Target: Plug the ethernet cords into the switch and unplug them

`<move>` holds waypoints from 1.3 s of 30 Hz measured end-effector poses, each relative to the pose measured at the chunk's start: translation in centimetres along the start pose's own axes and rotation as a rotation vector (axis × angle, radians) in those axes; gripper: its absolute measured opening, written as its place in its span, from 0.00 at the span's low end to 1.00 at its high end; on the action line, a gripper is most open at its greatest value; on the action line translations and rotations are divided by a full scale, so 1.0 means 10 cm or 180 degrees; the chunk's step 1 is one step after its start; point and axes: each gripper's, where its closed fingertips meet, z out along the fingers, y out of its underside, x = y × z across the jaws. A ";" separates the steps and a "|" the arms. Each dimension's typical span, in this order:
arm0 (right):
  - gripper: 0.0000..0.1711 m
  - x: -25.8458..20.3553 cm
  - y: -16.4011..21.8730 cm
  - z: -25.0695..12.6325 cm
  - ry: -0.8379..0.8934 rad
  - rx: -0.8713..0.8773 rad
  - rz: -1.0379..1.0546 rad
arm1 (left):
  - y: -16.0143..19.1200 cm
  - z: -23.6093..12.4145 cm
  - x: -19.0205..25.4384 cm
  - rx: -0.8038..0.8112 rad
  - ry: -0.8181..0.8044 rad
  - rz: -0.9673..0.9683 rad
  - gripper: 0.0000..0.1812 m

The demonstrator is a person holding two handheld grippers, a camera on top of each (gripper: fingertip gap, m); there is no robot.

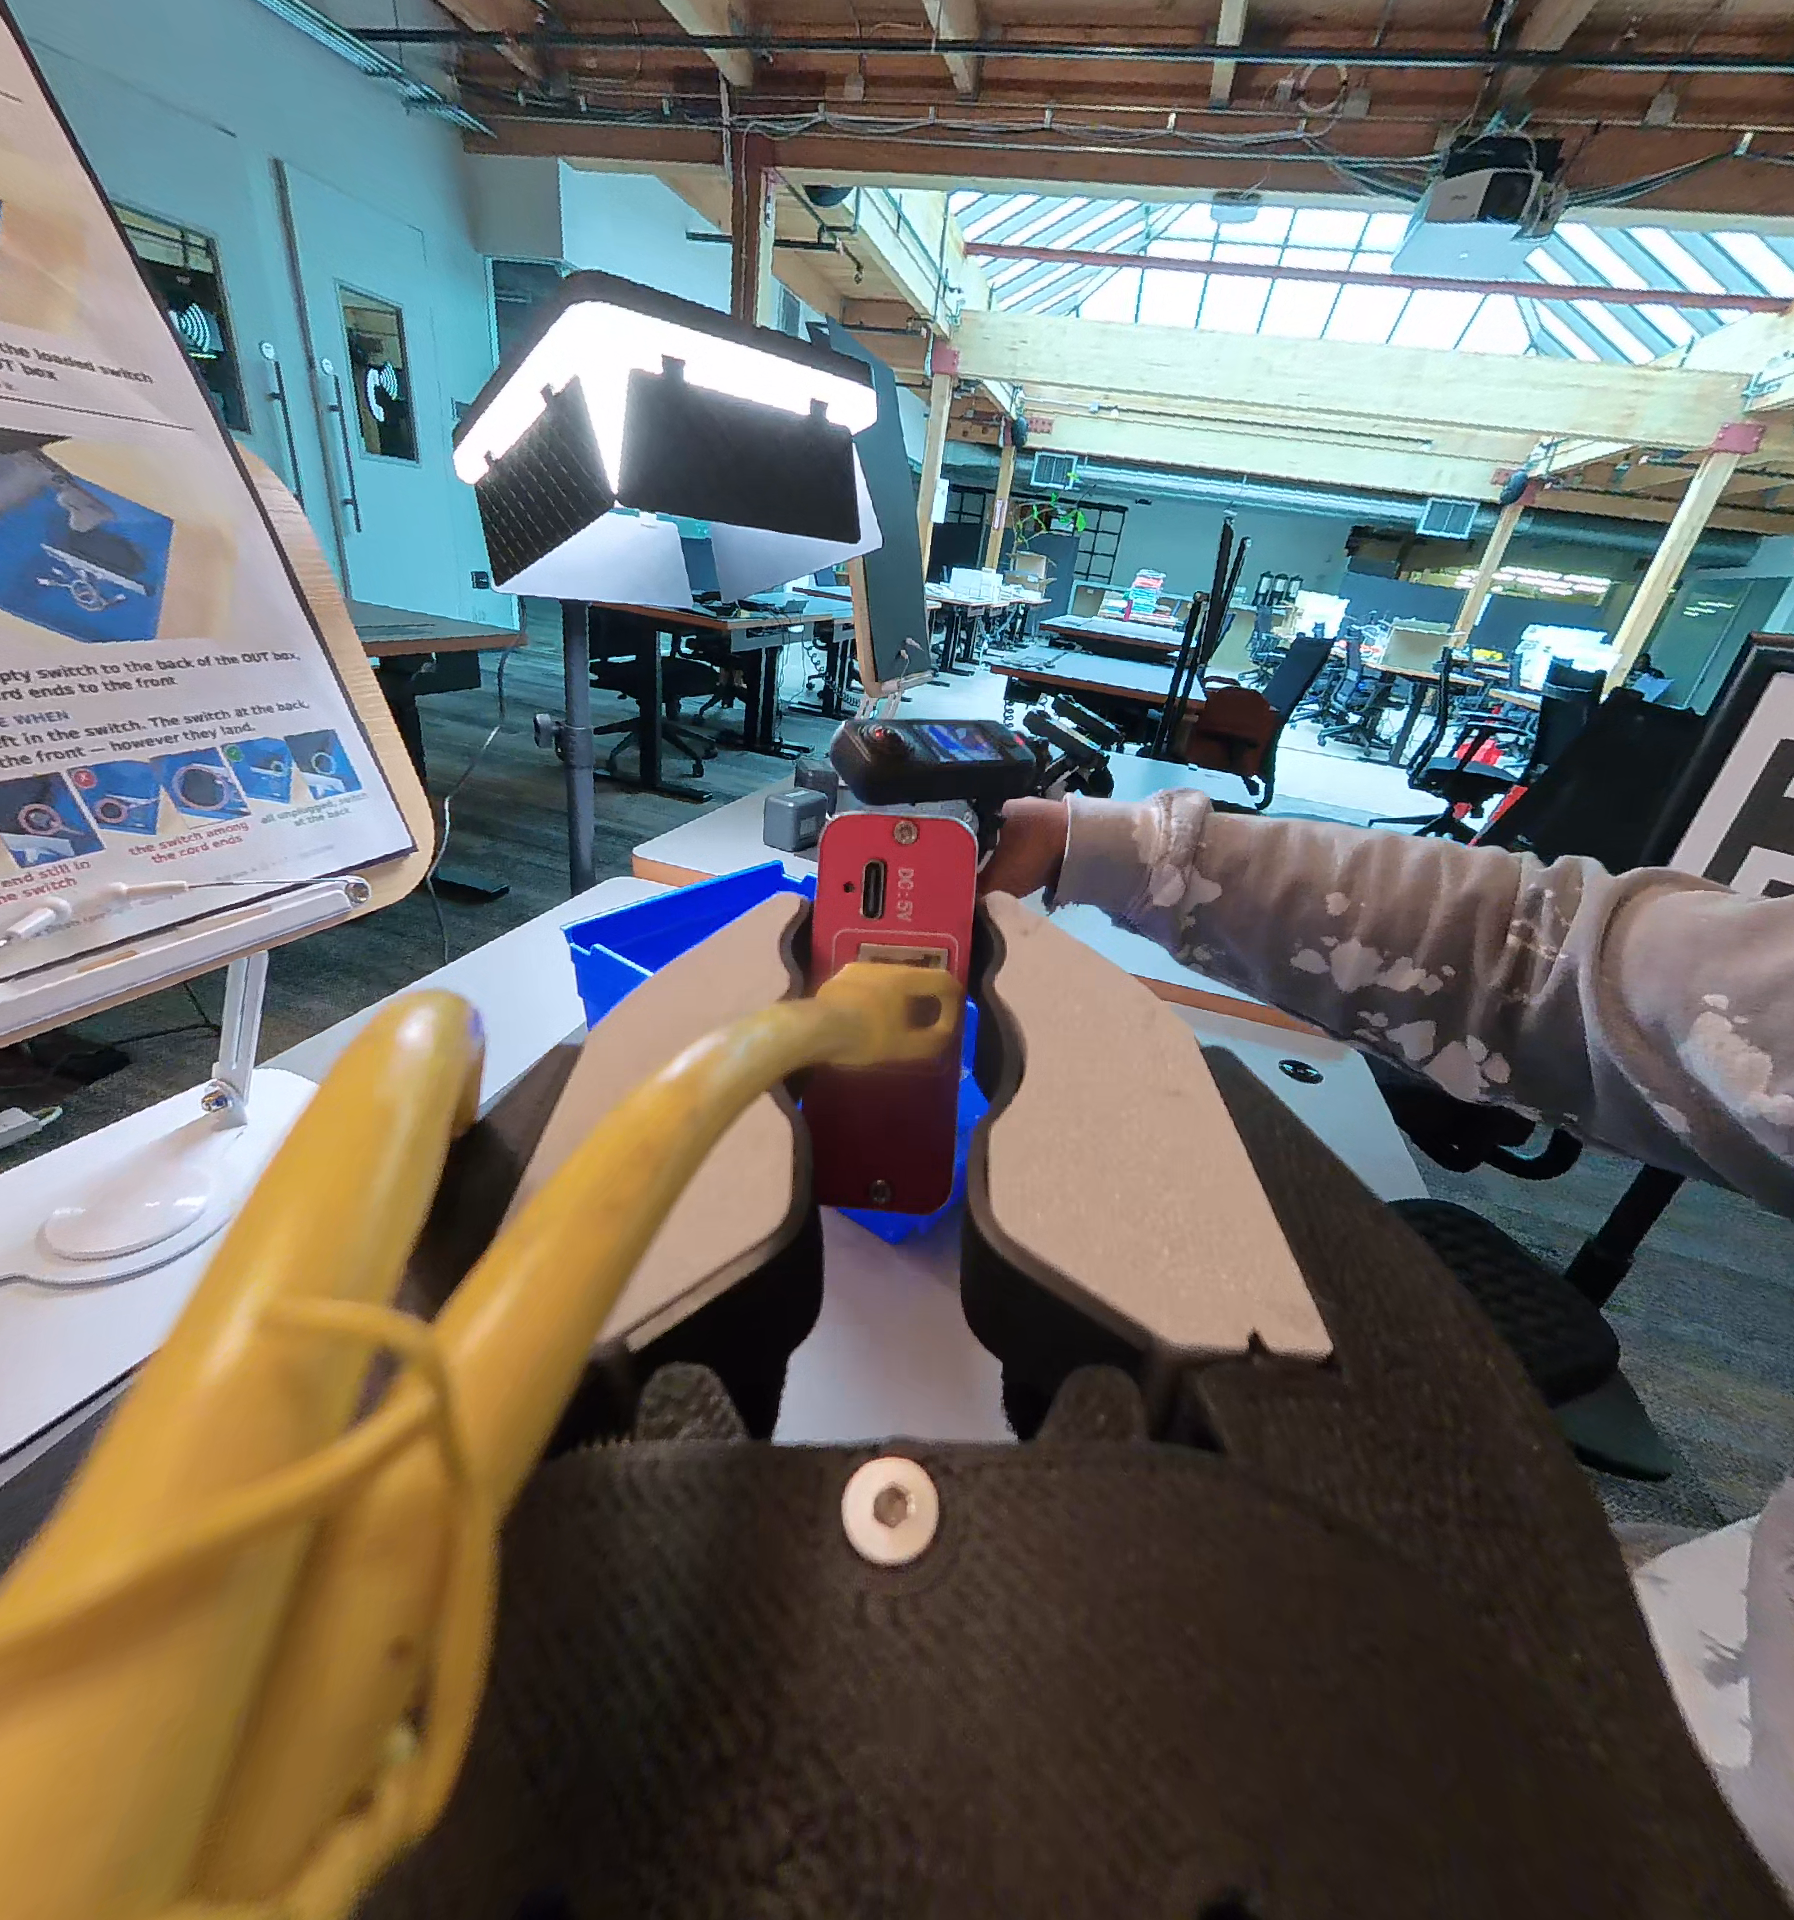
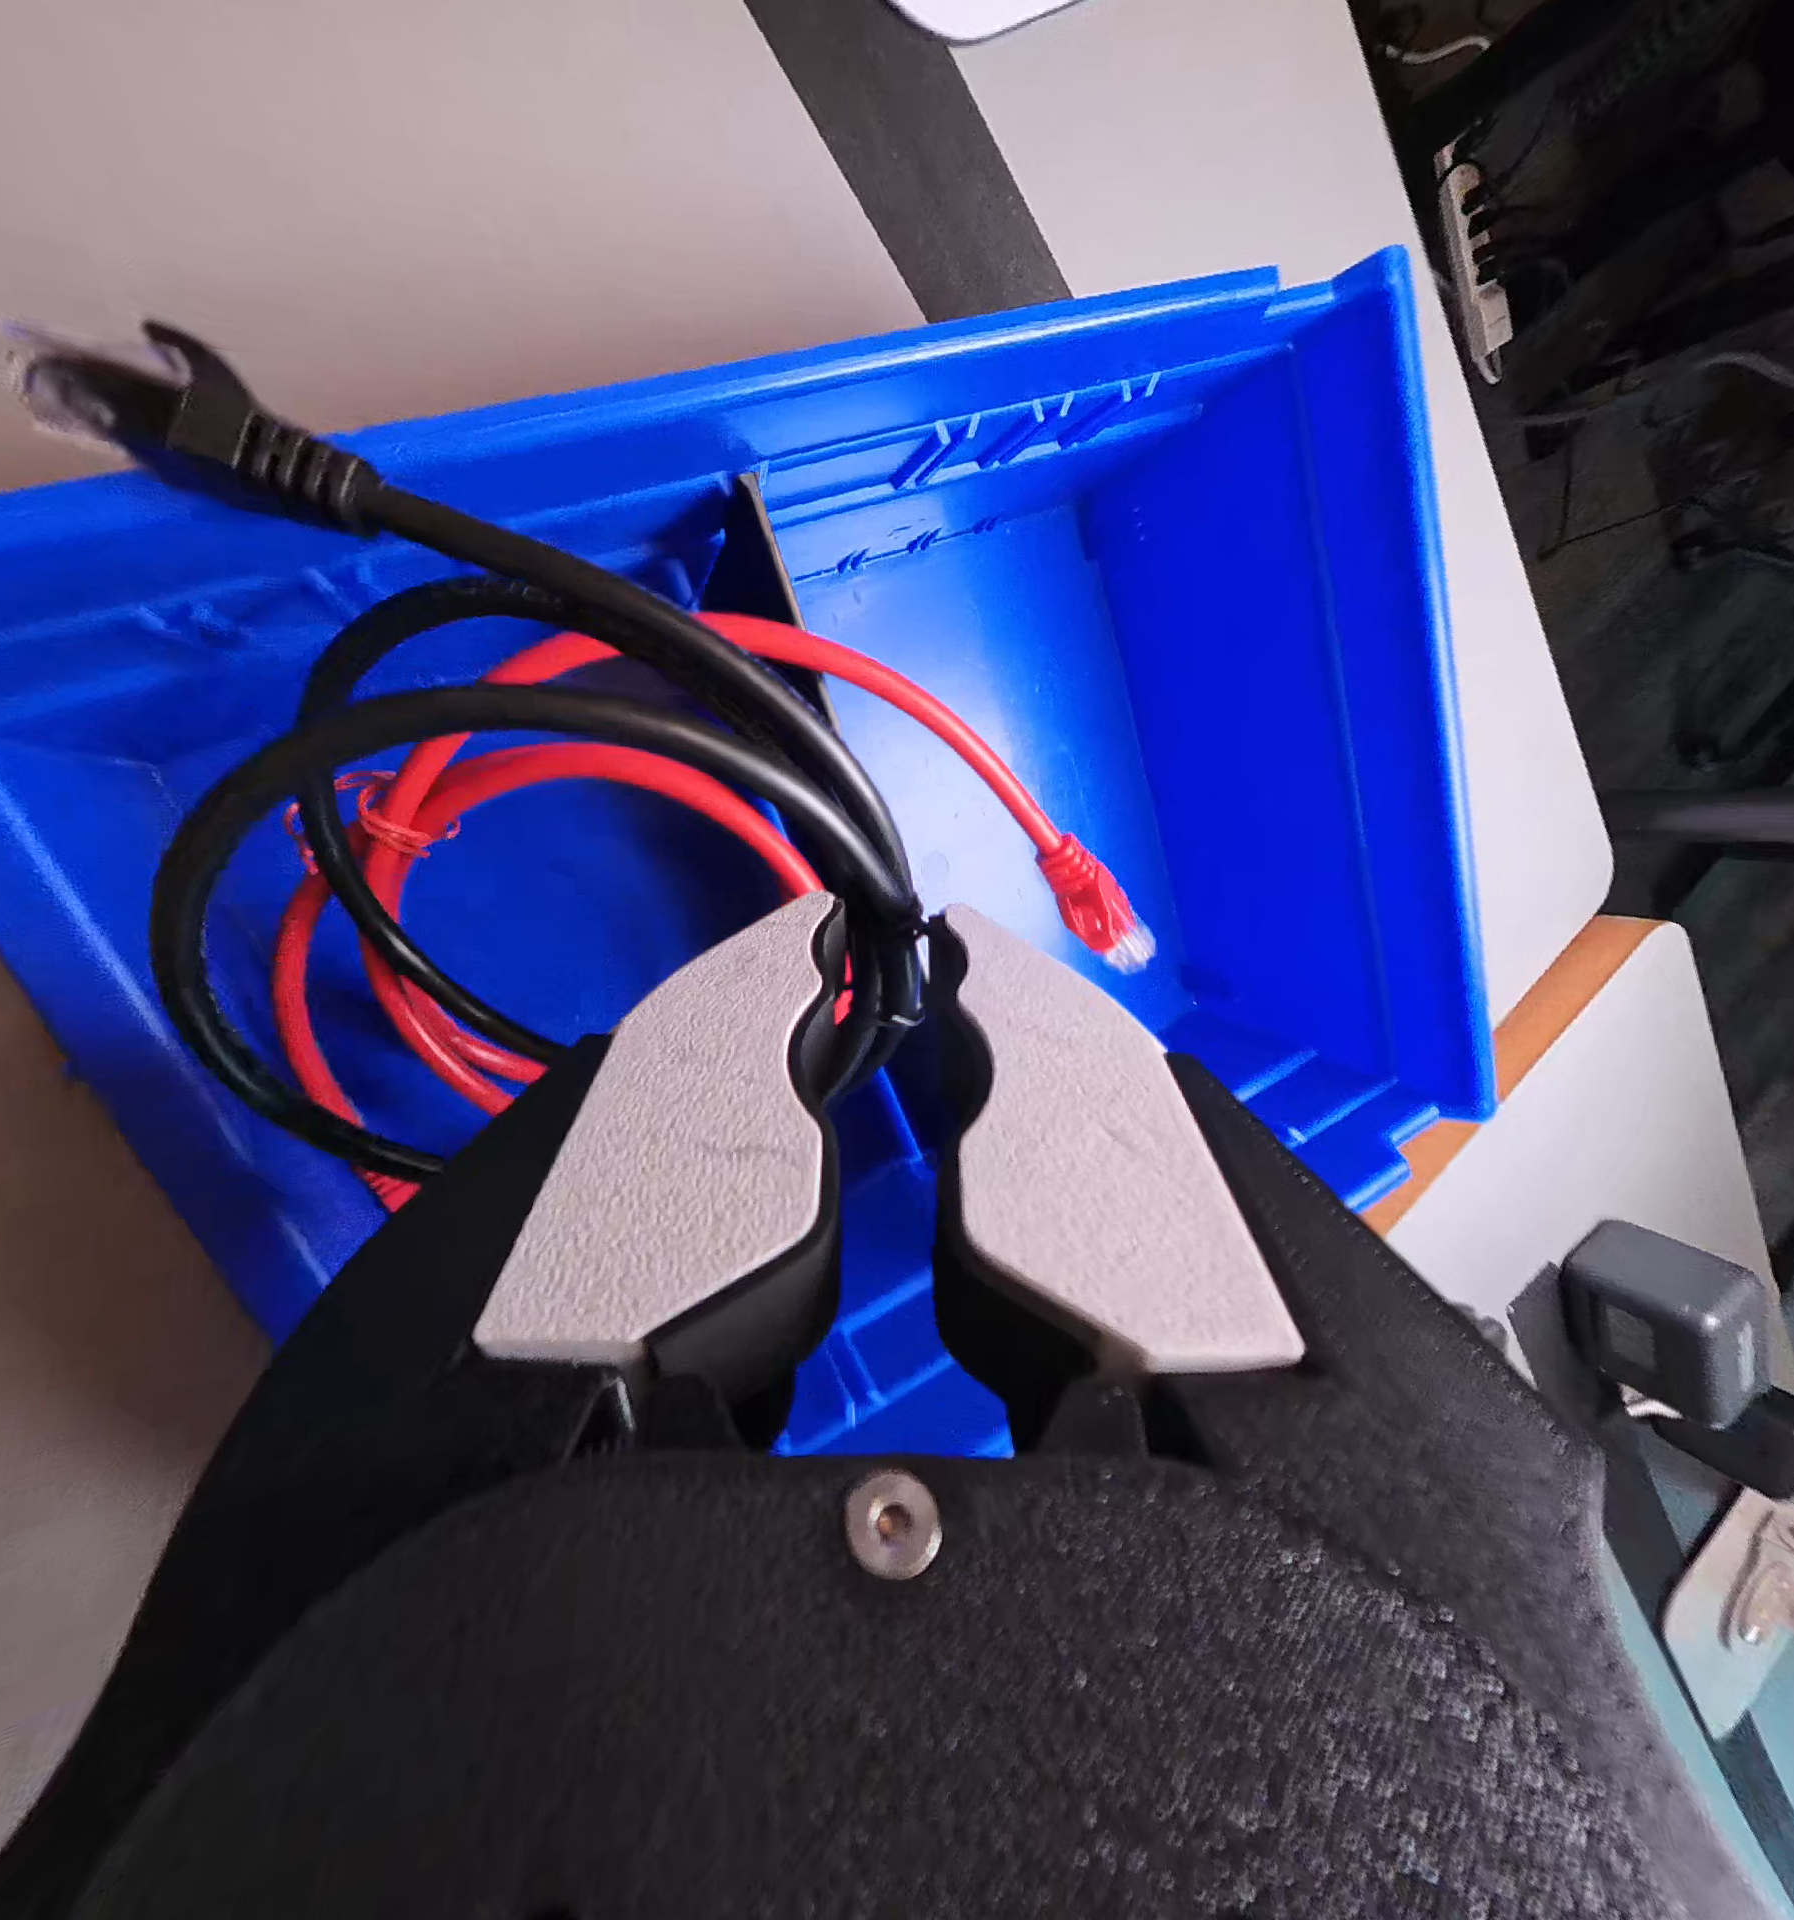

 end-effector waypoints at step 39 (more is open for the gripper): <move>0.19 -2.11 -1.96 -1.16 -0.1410 0.2705 -0.0341 | 1.81 0.59 -0.05 -0.2713 -0.0521 0.1040 0.15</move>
